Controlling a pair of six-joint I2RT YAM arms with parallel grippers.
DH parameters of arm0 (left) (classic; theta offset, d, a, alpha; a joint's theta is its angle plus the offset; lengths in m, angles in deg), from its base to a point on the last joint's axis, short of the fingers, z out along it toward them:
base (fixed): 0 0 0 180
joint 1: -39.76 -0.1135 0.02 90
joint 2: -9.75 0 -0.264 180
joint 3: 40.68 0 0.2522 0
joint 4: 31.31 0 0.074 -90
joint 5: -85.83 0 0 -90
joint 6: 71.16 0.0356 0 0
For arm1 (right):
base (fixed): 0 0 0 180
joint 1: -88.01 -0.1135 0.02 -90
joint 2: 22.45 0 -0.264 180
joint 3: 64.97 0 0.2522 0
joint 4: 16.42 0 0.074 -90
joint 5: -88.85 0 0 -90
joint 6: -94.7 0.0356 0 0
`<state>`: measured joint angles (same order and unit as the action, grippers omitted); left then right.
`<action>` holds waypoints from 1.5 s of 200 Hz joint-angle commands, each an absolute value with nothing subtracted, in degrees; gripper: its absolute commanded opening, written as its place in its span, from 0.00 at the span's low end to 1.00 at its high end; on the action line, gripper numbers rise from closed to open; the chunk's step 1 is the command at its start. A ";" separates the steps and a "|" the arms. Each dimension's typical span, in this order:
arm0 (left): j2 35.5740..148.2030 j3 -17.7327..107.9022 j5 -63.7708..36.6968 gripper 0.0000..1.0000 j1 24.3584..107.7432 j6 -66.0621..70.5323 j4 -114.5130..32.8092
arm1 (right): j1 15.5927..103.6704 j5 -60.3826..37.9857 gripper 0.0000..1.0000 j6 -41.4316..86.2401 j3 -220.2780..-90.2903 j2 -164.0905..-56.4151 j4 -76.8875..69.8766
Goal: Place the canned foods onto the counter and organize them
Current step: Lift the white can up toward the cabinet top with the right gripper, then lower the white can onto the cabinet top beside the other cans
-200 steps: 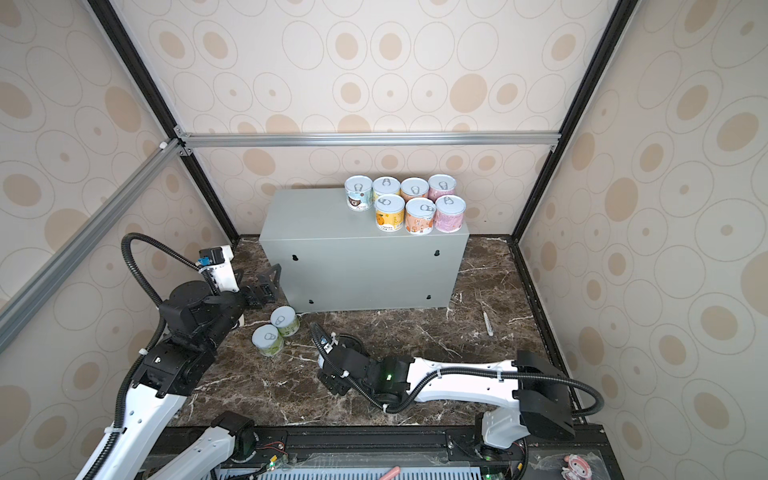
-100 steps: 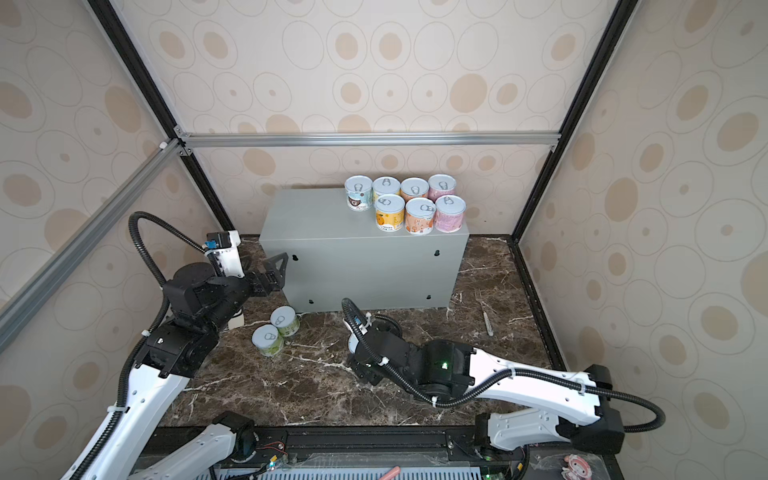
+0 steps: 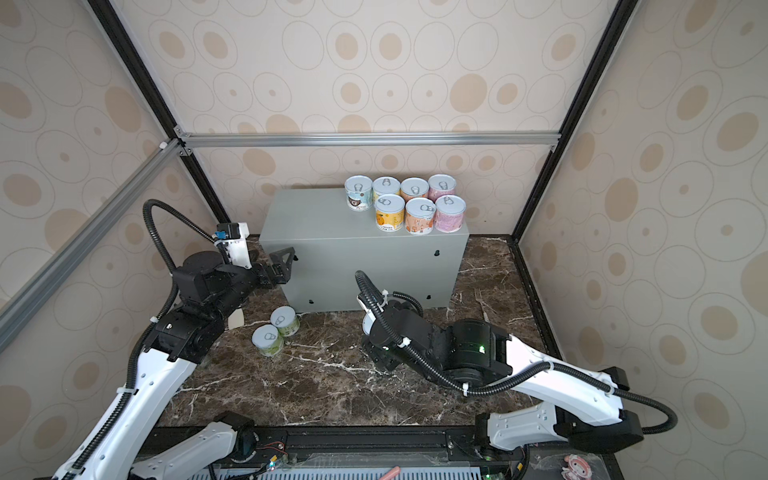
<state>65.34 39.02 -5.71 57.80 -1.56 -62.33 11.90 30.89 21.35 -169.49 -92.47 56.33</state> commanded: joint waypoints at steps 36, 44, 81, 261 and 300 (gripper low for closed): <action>66.08 41.09 -6.01 0.99 57.60 0.32 -60.53 | 15.32 28.24 0.63 18.42 -178.41 -98.39 58.00; 65.99 40.63 -6.10 0.99 57.60 0.01 -59.96 | 16.19 26.64 0.63 18.09 -178.88 -99.08 57.29; 65.38 38.26 -5.69 0.99 57.64 -0.19 -58.70 | 19.12 23.05 0.63 15.75 -183.64 -103.06 56.36; 62.07 30.87 -5.32 0.99 58.03 0.88 -52.67 | 35.97 9.11 0.63 8.44 -225.65 -132.01 61.36; 61.45 28.89 -6.68 0.99 58.03 0.38 -51.09 | 38.16 7.74 0.63 6.95 -226.76 -133.85 57.63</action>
